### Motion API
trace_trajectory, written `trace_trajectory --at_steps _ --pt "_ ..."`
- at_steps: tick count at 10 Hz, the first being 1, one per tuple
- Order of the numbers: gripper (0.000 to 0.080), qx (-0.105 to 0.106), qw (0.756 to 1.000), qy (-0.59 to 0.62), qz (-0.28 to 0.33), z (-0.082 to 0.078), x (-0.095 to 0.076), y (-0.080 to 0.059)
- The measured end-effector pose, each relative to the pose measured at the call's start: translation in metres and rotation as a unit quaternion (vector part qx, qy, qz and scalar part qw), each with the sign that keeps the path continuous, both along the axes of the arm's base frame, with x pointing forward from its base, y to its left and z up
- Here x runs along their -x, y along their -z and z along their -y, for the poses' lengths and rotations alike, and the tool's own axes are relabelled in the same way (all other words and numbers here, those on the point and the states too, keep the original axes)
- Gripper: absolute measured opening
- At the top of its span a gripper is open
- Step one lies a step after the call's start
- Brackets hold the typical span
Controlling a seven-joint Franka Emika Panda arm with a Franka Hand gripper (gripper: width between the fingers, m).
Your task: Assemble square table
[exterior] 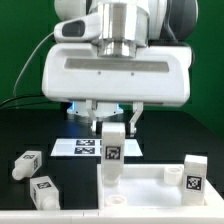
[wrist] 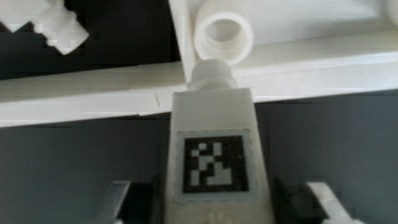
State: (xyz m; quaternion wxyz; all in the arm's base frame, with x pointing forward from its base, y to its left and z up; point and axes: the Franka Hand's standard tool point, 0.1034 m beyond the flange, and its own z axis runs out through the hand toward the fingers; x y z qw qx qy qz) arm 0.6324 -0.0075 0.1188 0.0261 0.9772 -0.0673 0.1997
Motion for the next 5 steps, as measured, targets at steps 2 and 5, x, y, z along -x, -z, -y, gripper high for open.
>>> trace_trajectory --at_steps 2,5 --pt "0.0285 0.003 1.000 -0.003 0.001 -0.004 0.000 0.008" --pt "0.0286 0.005 1.000 -0.007 -0.003 -0.008 0.003 0.016"
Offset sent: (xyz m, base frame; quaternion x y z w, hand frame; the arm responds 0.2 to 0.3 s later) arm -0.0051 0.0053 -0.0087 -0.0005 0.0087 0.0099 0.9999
